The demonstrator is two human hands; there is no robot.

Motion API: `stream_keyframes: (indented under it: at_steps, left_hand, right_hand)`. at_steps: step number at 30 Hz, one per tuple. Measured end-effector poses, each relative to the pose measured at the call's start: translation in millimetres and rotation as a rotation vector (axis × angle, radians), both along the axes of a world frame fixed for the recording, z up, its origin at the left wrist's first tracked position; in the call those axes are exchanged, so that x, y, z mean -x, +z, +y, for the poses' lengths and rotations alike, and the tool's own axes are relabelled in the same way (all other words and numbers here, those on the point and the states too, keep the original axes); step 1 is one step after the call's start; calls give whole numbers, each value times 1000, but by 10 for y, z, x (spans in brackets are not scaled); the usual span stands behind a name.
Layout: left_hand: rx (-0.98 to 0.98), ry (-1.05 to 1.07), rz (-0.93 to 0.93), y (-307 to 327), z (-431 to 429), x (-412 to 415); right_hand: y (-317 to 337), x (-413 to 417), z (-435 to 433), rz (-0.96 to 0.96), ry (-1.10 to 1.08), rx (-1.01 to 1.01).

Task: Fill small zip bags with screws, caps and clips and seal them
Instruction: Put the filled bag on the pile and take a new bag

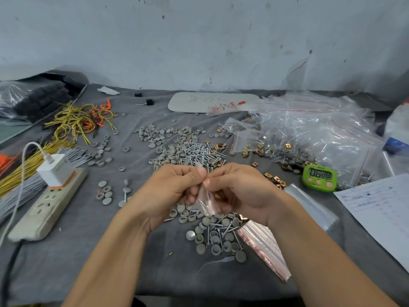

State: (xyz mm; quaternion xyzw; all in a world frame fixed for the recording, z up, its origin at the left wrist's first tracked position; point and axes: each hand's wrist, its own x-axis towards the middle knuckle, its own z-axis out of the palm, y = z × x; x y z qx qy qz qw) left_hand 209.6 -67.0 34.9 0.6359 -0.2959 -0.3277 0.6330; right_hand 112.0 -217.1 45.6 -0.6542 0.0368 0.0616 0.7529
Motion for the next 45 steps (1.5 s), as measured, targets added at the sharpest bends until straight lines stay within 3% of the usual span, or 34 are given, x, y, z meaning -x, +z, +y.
stream_keyframes:
  at_steps: [3,6,9,12,16,22,26,28,29,33,36,38,40,42,44,45]
  left_hand:
    - [16,-64,3,16,29,-29]
    - [13,-62,-13,21,50,-41]
    - [-20,-1,-63,4,14,-3]
    - [-21,112,-87,-6,-31,28]
    - [22,162,-84,-3,-38,16]
    - [100,16,-19,16,-77,54]
    - [141,-109,27,30,-18,2]
    - [152,-100,52,23,12,-15]
    - [113,-27,8,13,4,-3]
    - [-191,530,-404,-14,-117,65]
    - [-404,958,-689,-1,-149,119]
    - [-355,1069,-786,5,-200,173]
    - [-392,1029,-745,-4,-250,210]
    - [-473,802,-619,-58,-256,178]
    - [-414,593,-439,-61,-226,85]
    - [-352,586,-386,-43,-202,45]
  right_hand:
    - [17,18,22,-57,-1,31]
    - [-22,11,42,-103,-115,224]
    - [-63,-25,-21,-149,-299,363]
    - [-68,-21,-61,-149,-294,378]
    - [-42,-18,-24,-100,-193,232]
    - [22,-38,-34,-10,-153,-131]
    - [52,-20,-35,-22,-209,-250]
    - [54,-33,-88,-40,-338,-148]
    - [52,-40,-112,-57,-421,-4]
    - [-8,-73,-22,-200,-665,736]
    - [-80,-102,155,-351,-698,943]
    - [-92,-144,203,-381,-748,996]
    - [-99,-172,201,-392,-792,938]
    - [-95,-157,169,-399,-808,859]
    - [-66,-117,102,-381,-840,867]
    - [-47,-103,63,-360,-866,881]
